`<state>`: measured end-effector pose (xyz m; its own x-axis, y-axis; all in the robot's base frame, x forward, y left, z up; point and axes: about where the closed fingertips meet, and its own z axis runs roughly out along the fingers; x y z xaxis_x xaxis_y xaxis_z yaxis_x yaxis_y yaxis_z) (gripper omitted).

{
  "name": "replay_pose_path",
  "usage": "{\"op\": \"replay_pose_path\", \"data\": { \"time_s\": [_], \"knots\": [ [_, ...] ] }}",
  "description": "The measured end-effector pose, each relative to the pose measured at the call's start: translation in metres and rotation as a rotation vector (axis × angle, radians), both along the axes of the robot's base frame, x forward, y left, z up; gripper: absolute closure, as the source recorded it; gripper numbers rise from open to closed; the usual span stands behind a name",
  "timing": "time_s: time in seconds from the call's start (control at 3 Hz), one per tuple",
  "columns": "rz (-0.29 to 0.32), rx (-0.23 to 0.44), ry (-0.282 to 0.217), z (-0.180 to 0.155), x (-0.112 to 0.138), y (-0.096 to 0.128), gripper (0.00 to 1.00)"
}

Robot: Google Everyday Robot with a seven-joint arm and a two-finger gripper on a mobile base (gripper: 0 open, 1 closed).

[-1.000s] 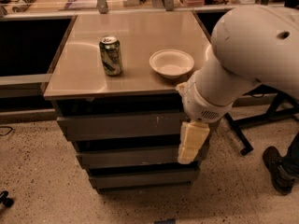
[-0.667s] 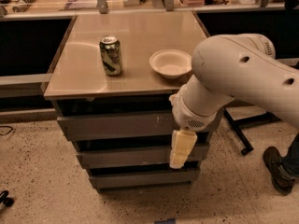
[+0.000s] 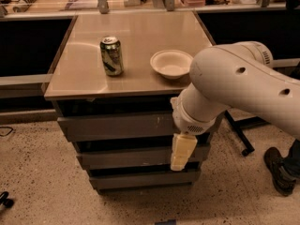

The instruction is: Open top drawer

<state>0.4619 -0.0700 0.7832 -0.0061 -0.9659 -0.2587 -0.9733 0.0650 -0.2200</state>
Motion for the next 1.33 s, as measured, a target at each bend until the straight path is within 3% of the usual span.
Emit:
{"op": "replay_pose_path", "data": {
  "time_s": [0.67,1.33],
  "knots": [
    [-0.016,-0.021,-0.068,-0.030,0.014,-0.004,0.00],
    [-0.017,0.003,-0.131,-0.066,0.042,-0.007,0.00]
  ]
}}
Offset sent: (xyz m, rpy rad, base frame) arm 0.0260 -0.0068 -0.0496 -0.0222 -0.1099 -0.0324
